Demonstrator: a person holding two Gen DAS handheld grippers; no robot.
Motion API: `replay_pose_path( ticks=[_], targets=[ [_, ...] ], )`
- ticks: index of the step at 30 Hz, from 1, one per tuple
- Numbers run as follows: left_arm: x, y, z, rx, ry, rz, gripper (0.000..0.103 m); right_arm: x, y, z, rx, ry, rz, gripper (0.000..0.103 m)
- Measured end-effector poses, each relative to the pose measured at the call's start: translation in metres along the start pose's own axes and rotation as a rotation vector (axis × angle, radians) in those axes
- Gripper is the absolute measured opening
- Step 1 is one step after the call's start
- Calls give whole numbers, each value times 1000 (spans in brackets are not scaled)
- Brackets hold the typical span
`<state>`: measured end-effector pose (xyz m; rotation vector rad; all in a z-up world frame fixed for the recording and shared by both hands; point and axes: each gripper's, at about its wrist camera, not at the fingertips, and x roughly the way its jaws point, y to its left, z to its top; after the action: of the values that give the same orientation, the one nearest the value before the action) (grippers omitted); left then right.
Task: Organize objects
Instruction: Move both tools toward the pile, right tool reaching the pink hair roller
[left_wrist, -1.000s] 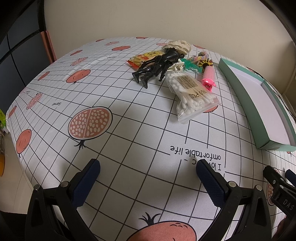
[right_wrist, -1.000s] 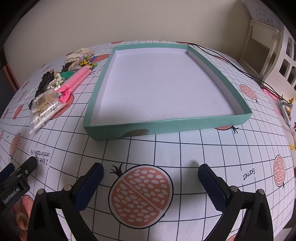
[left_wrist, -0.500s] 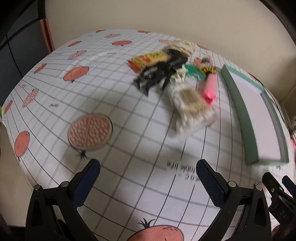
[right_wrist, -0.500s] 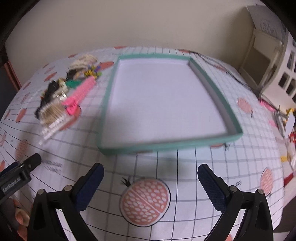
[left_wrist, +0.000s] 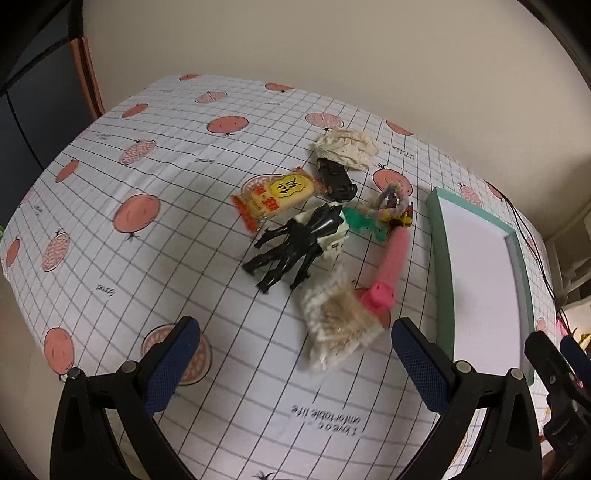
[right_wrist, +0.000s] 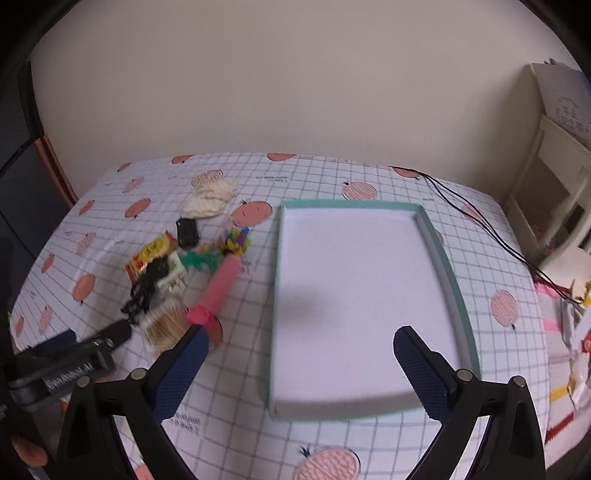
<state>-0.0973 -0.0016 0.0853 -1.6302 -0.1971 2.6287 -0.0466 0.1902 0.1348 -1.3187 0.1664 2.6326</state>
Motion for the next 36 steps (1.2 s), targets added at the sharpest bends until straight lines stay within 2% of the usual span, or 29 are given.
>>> replay_pose_path(
  ticks=[7, 14, 17, 20, 23, 36],
  targets=[
    [38, -11, 15, -22, 74, 45, 103, 33, 10, 29, -17, 3, 20, 93],
    [68, -21, 24, -15, 120, 89, 103, 72, 23, 46, -23, 47, 51, 92],
    [77, -25, 23, -17, 139, 80, 103, 83, 28, 51, -20, 57, 74, 91],
    [83, -29, 20, -4, 150, 111, 103, 93, 34, 52, -17, 71, 107, 86],
    [87, -29, 17, -14, 166, 89, 103, 100, 42, 50, -19, 86, 125, 84],
    [85, -12, 13, -61, 179, 105, 103, 133, 51, 36, -3, 191, 171, 72]
  ],
)
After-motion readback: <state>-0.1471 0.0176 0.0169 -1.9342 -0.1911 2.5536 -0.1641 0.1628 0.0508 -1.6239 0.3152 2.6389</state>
